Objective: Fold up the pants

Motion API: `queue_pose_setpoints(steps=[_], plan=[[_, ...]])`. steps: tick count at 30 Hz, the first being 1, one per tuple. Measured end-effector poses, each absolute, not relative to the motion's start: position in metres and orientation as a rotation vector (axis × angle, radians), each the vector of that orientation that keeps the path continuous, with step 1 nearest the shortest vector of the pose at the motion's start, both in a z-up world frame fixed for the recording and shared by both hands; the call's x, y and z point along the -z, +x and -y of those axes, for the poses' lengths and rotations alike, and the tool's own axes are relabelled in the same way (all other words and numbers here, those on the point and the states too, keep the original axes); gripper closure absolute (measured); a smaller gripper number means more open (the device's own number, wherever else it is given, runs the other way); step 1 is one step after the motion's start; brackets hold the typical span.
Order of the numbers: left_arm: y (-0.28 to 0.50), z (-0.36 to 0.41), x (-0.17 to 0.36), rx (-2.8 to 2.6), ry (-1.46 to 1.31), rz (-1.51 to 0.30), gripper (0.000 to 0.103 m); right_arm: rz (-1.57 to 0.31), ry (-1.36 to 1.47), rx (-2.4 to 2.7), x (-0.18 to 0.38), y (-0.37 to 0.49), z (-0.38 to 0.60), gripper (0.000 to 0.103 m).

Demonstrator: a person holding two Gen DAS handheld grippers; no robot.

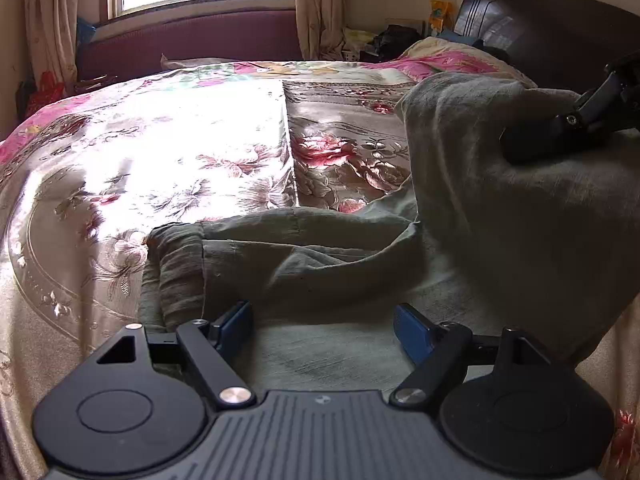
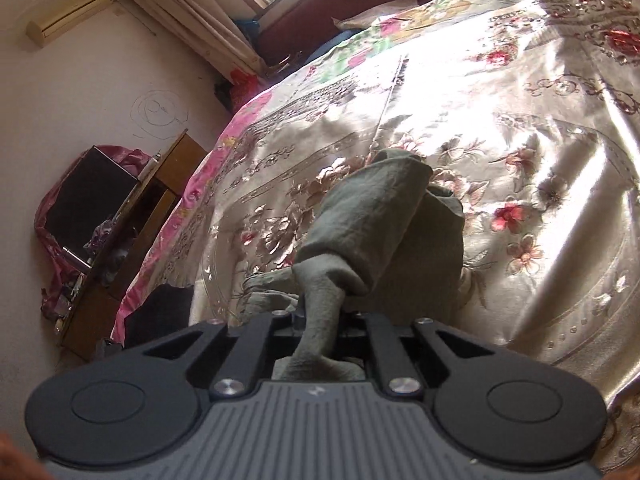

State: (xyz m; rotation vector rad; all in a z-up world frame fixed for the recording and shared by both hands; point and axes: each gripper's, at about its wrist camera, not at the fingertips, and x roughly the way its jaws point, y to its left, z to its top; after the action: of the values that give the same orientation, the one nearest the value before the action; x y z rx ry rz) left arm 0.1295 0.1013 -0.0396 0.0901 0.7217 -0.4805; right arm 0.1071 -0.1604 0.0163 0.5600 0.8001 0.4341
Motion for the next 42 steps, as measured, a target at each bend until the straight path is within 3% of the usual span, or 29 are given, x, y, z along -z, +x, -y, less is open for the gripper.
queue_pose_setpoints(steps=[14, 19, 30, 42], plan=[[0.103, -0.216, 0.036, 0.303, -0.119, -0.683, 0.012, -0.928, 0.33, -0.434, 0.022, 0.141, 0.013, 0.094], [0.097, -0.228, 0.038, 0.274, -0.122, -0.67, 0.012, -0.927, 0.17, -0.428, 0.028, 0.14, -0.02, 0.084], [0.081, -0.241, 0.029, 0.222, -0.08, -0.667, 0.012, -0.901, 0.031, -0.423, 0.02, 0.13, -0.045, 0.067], [0.064, -0.258, 0.024, 0.16, -0.068, -0.684, 0.012, -0.802, 0.051, -0.528, -0.011, 0.103, -0.045, 0.066]])
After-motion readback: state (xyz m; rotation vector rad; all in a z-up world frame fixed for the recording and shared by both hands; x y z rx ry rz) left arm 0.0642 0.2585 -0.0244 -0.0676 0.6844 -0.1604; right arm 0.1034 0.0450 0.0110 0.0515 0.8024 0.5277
